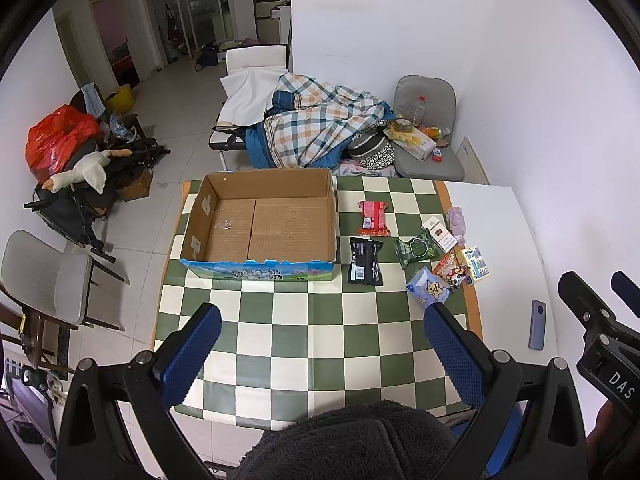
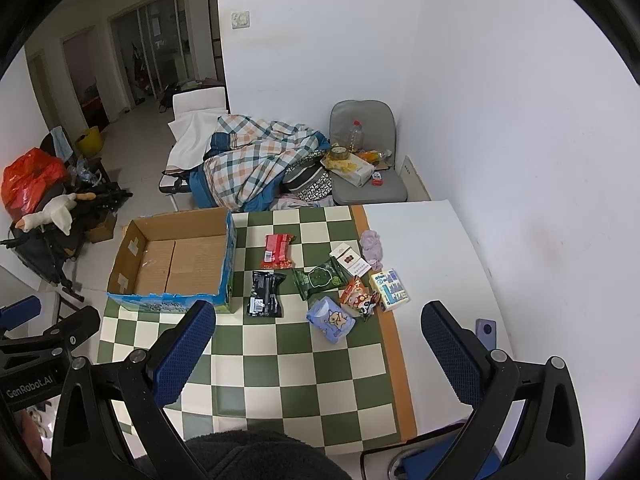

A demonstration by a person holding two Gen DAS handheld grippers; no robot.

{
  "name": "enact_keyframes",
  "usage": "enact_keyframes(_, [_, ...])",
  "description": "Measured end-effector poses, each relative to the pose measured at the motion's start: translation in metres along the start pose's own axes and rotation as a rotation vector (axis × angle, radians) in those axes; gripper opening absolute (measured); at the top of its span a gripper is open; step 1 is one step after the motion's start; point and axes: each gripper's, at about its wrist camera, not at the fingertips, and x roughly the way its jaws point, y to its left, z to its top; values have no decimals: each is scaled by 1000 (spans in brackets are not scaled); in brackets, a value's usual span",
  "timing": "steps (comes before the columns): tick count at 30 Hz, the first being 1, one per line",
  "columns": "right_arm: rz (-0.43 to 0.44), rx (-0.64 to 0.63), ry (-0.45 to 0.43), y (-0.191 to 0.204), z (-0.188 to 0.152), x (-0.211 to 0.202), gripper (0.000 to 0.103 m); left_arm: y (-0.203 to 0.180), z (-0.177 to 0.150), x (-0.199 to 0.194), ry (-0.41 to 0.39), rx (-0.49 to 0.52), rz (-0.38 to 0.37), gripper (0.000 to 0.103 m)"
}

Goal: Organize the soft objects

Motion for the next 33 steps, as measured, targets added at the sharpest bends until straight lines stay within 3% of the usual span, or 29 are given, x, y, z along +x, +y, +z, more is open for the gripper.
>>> enact_keyframes(25, [6, 3, -7, 5, 8, -3, 103, 3, -3, -2, -5, -5, -2, 103])
enact_keyframes(33, [6, 8, 4, 5, 7, 2, 103, -13, 28, 1, 19, 8, -20, 103])
